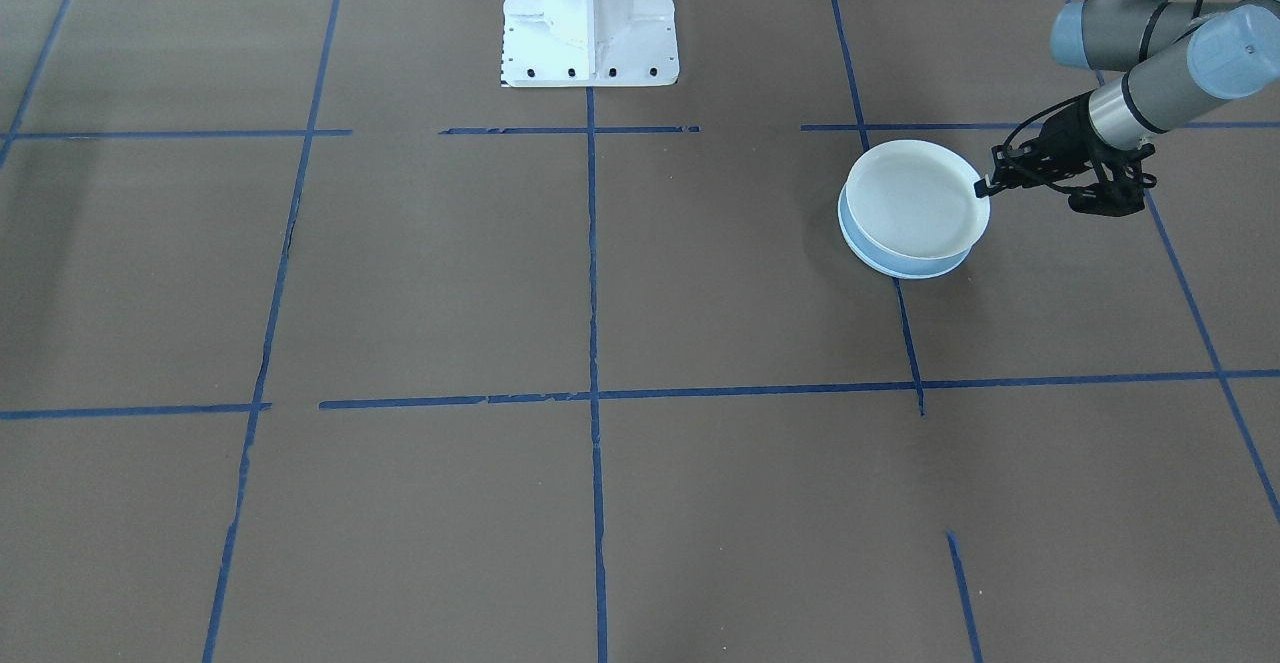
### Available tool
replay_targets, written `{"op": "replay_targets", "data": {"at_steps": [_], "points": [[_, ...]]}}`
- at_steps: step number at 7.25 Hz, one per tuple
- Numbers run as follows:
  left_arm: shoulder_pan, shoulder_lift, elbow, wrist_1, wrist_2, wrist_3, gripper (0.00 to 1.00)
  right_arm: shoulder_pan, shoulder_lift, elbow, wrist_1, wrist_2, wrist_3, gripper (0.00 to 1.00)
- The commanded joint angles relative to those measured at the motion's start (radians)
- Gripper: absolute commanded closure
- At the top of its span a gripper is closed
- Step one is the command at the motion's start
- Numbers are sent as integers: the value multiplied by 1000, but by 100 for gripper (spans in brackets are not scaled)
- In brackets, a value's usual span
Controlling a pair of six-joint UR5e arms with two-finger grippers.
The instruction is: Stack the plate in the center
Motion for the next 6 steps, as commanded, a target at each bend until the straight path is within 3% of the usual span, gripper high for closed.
{"op": "replay_targets", "data": {"at_steps": [1, 2, 4, 6], "points": [[0, -4, 3, 0, 1, -2, 8, 0, 0, 0, 0, 0, 0, 0], [0, -6, 3, 0, 1, -34, 0, 0, 0, 0, 0, 0, 0, 0], [-2, -11, -3, -2, 0, -55, 0, 0, 0, 0, 0, 0, 0, 0], [-92, 6, -11, 3, 3, -35, 0, 0, 0, 0, 0, 0, 0, 0]]}}
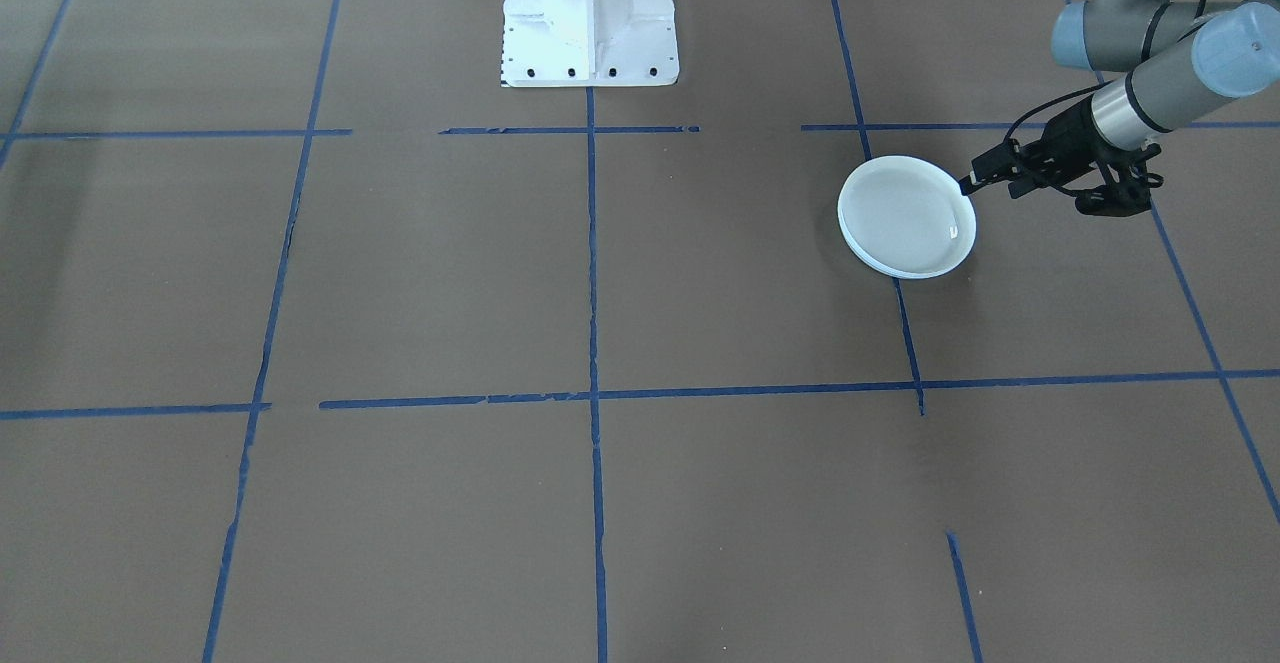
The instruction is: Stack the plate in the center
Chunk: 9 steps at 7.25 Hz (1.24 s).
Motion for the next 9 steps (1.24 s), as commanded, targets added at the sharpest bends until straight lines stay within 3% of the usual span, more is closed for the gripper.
{"op": "replay_targets", "data": {"at_steps": [1, 4, 6, 7, 9], "points": [[-143, 16, 1, 13, 2, 155, 0, 0, 0, 0, 0, 0, 0, 0], [-268, 33, 14, 192, 12, 577, 0, 0, 0, 0, 0, 0, 0, 0], [-408, 30, 2, 489, 78, 1005, 0, 1, 0, 0, 0, 0, 0, 0], [-473, -1, -8, 635, 142, 1160, 0, 0, 0, 0, 0, 0, 0, 0], [-609, -43, -8, 785, 144, 1237, 0, 0, 0, 0, 0, 0, 0, 0]]}}
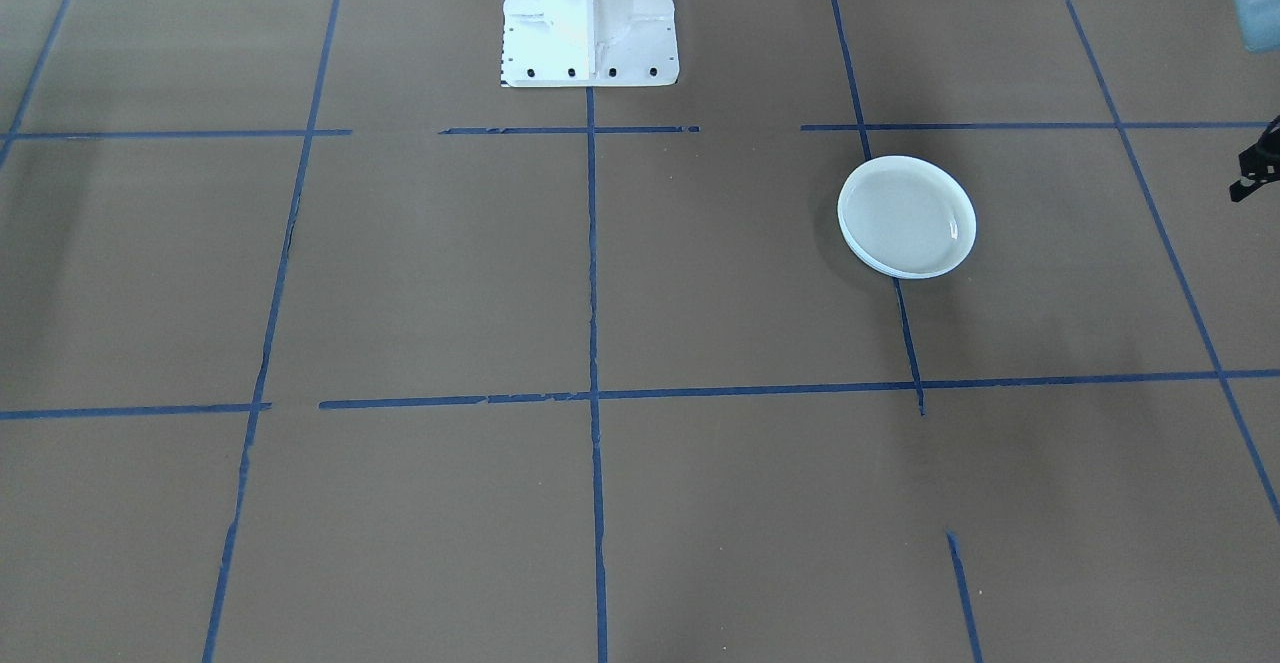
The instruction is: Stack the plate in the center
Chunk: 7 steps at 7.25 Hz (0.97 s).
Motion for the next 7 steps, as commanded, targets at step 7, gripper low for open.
{"op": "replay_targets", "data": {"at_steps": [7], "points": [[-154, -3, 2, 101, -17, 57, 0, 0, 0, 0, 0, 0, 0, 0]]}}
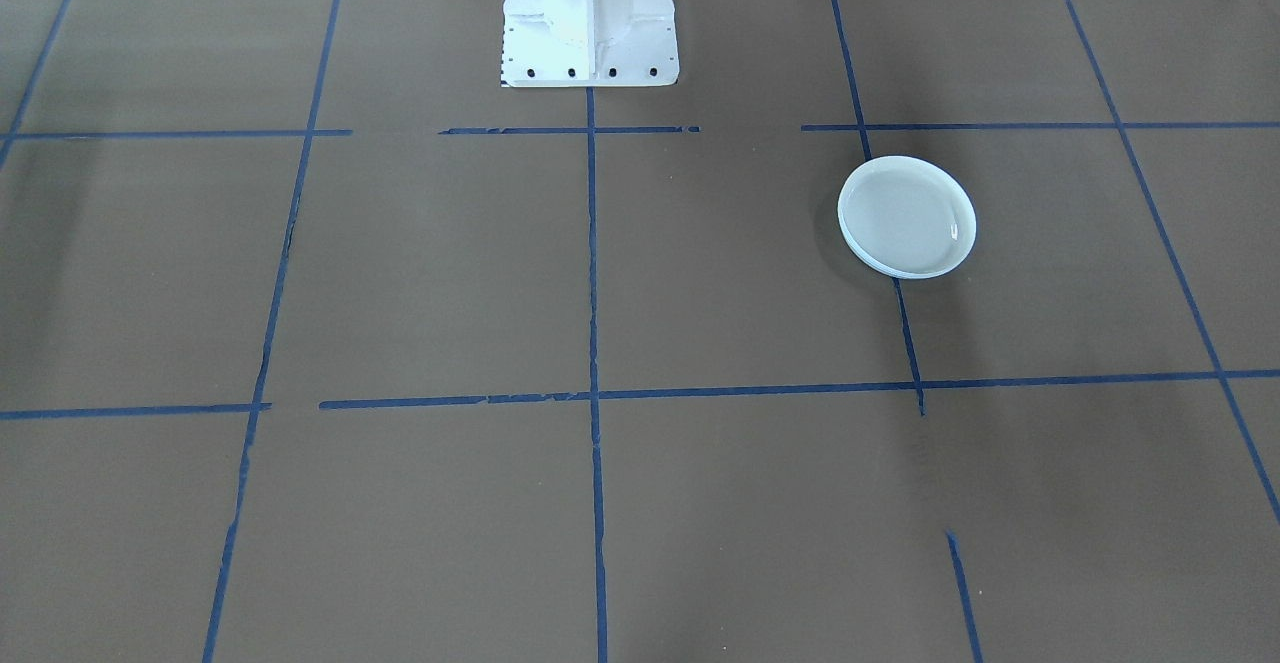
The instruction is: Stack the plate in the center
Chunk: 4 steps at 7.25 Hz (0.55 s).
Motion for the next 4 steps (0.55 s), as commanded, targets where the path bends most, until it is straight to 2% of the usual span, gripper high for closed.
{"op": "replay_targets", "data": {"at_steps": [1, 4], "points": [[0, 2, -6, 0, 2, 1, 0, 0, 0, 0, 1, 0, 0, 0], [0, 16, -8, -1, 3, 2, 0, 0, 0, 0, 1, 0, 0, 0]]}}
